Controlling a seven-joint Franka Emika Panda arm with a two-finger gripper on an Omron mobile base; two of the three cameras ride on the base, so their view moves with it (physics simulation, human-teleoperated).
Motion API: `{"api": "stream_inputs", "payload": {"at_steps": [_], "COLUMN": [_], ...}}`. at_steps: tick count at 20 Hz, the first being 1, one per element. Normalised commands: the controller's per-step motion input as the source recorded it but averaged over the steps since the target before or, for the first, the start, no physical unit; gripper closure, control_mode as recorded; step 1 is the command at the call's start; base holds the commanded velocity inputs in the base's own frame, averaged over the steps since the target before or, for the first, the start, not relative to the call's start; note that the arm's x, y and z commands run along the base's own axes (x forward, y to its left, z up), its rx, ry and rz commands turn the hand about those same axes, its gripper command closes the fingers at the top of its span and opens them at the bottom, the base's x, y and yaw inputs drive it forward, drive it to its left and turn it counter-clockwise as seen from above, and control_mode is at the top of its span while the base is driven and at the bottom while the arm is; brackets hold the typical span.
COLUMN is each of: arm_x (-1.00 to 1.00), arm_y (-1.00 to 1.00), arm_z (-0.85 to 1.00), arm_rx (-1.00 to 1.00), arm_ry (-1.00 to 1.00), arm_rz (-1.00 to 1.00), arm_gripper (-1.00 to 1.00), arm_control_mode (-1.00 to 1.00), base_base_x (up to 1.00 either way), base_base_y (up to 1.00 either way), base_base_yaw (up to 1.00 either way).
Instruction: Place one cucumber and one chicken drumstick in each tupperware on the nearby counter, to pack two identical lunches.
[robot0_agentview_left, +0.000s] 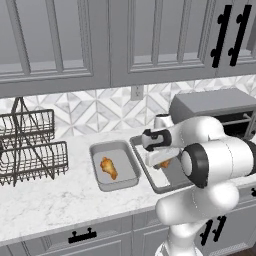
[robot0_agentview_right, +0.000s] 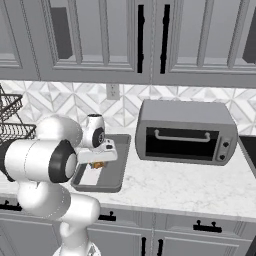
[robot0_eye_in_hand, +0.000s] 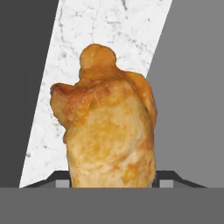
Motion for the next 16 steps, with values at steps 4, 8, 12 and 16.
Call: {"api": "stream_inputs", "payload": {"at_steps": [4, 8, 12, 16], "arm_x": [0.0, 0.07, 0.0, 0.0], "arm_y": [0.01, 0.11, 0.02, 0.0], "arm_z": [-0.1, 0.01, 0.14, 0.01], "arm_rx": [0.0, 0.0, 0.02, 0.0], "arm_ry": [-0.21, -0.14, -0.07, -0.01], "arm_rz": [0.0, -0.02, -0.01, -0.01], "arm_gripper": [1.0, 1.0, 1.0, 1.0], "arm_control_mode": [-1.0, -1.0, -1.0, -1.0], "base_base_x": [0.0, 0.0, 0.0, 0.0], "base_base_y": [0.0, 0.0, 0.0, 0.0], "base_base_yaw": [0.0, 0.0, 0.0, 0.0]}}
